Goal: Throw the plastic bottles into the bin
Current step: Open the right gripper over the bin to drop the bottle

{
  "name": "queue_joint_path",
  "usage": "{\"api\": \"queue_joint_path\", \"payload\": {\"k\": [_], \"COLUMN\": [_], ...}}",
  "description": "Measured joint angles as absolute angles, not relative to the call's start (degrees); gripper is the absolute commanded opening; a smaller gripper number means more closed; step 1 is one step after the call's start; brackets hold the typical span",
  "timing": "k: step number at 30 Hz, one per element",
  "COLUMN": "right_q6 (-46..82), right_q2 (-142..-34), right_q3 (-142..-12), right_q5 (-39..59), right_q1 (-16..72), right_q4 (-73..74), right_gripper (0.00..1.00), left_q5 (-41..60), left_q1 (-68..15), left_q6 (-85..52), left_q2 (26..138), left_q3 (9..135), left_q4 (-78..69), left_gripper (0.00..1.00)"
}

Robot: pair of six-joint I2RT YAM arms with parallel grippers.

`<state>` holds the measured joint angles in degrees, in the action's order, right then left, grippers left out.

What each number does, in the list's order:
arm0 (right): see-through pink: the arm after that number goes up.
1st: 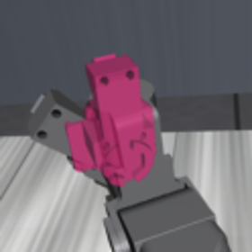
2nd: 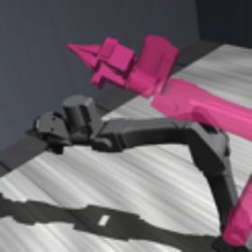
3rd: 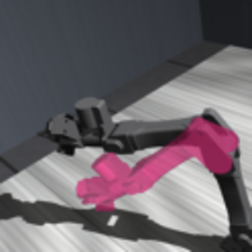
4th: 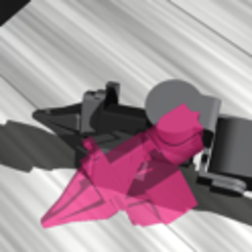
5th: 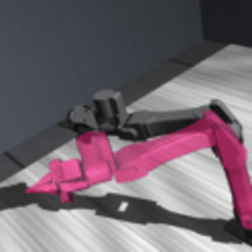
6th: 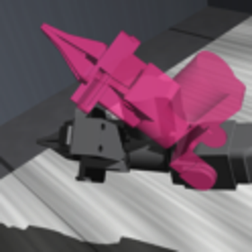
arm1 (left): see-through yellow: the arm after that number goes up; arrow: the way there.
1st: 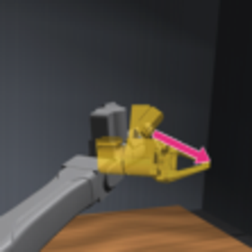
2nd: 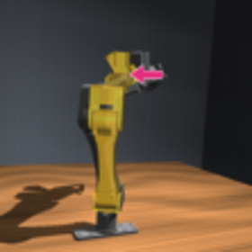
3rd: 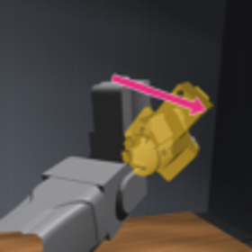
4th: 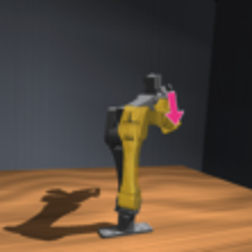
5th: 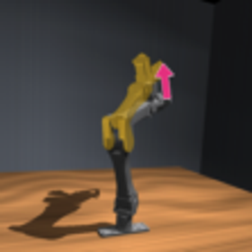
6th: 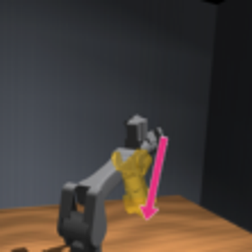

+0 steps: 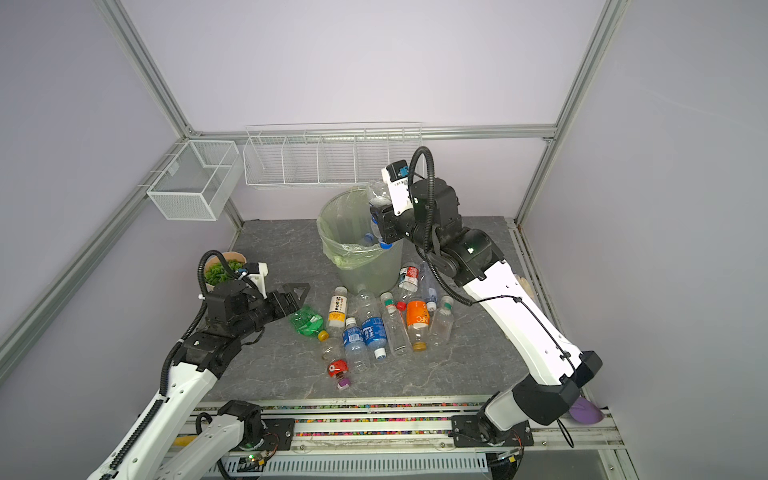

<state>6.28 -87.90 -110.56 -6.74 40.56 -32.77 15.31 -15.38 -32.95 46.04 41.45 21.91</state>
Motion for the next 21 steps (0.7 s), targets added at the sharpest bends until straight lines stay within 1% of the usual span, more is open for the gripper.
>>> {"api": "queue_joint_path", "payload": {"k": [5,9,10,11,12,13,14,15,16,18,21], "right_q6": [5.72,6.04,6.48,7.14,7.77,8.45,8.82,9.15,9.41,9.21,8.95], "right_q2": [-94.52,-100.66,-102.45,-104.09,-106.39,-109.34,-112.03,-114.98,-117.73,-119.72,-117.95], "right_q3": [-118.43,-122.69,-123.70,-124.79,-126.91,-130.08,-133.56,-137.43,-140.90,-142.63,-138.87], "right_q5": [-7.92,-7.51,-6.94,-6.09,-4.71,-3.01,-1.87,-0.84,0.16,1.39,1.76], "right_q1": [39.72,37.10,35.99,34.92,33.56,32.10,31.11,30.13,29.34,29.02,30.30], "right_q4": [-33.15,-33.43,-33.61,-34.06,-35.16,-36.71,-38.76,-40.82,-42.83,-45.65,-47.24], "right_gripper": [0.07,0.07,0.09,0.15,0.23,0.36,0.54,0.82,0.90,0.88,0.88], "left_q5": [16.10,16.58,16.60,16.67,16.78,16.88,16.99,17.12,17.34,17.67,17.98], "left_q1": [-15.38,-15.38,-15.38,-15.38,-15.38,-15.38,-15.38,-15.38,-15.38,-15.38,-15.38], "left_q6": [-33.01,-33.41,-33.45,-33.45,-33.45,-33.45,-33.45,-33.47,-33.47,-33.47,-33.85], "left_q2": [45.78,45.23,44.99,44.75,44.47,44.23,44.12,44.03,44.01,44.03,44.03], "left_q3": [41.32,41.32,41.32,41.32,41.32,41.32,41.32,41.32,41.32,41.32,41.32], "left_q4": [21.69,21.71,21.71,21.71,21.71,21.71,21.74,21.76,21.78,22.00,22.13], "left_gripper": [0.98,0.98,0.98,0.98,0.98,0.98,0.98,0.98,0.98,0.98,0.98]}}
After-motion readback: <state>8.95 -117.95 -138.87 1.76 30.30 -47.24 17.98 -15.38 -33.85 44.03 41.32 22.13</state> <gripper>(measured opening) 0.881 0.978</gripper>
